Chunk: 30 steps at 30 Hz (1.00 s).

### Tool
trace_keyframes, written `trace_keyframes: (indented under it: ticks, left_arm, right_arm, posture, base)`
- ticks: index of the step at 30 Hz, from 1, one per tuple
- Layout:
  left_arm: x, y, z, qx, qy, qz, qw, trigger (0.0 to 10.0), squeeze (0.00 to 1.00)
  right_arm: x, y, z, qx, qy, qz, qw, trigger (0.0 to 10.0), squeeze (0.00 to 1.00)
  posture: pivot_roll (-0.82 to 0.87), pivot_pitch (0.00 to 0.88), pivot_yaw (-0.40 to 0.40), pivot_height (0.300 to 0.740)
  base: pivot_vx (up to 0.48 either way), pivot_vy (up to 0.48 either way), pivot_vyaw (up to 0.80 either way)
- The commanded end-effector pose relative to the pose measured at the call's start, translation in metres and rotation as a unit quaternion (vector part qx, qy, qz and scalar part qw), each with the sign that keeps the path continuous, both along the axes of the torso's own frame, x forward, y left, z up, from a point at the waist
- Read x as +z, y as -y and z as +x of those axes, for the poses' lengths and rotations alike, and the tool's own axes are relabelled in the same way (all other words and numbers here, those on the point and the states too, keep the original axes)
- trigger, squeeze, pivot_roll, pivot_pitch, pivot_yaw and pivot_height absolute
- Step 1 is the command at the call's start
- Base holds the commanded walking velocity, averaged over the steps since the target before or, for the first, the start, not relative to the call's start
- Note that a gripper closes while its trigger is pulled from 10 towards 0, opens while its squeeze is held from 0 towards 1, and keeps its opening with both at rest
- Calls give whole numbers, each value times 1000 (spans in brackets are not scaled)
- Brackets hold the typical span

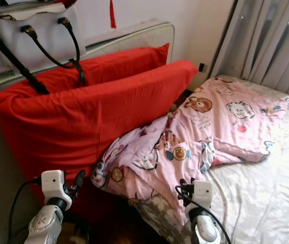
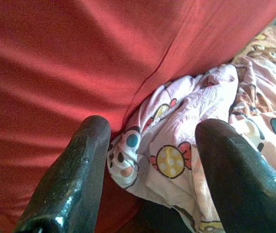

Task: Clean up the room

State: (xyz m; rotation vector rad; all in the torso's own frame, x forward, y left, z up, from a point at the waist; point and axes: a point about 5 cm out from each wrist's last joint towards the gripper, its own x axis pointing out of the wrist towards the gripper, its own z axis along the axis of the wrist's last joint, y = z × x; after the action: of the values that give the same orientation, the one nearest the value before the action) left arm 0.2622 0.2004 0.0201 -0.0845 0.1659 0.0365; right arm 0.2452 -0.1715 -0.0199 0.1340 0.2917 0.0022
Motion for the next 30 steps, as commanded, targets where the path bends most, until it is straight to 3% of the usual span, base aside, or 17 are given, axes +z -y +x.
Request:
trace_keyframes:
  ticks: [1, 8, 30]
  left_arm:
    - [3, 3, 4, -5, 4, 0, 1000, 10000, 0]
    - [4, 3, 5, -4, 7, -1, 1000, 10000, 0]
    - [16, 4, 6, -4, 34, -7, 999, 10000, 0]
  right_arm:
    - [2, 1, 2, -1, 3, 1, 1000, 10000, 0]
    - [1, 1, 2, 7, 1, -4, 1000, 10000, 0]
    - [3, -2, 2, 13, 9, -3, 1000, 10000, 0]
  posture:
    - [-30, 0, -23, 710]
    - [-30, 0, -24, 710]
    - [-29, 0, -32, 710]
  base:
    - [311, 0, 0]
    - [315, 0, 0]
    - [0, 0, 0]
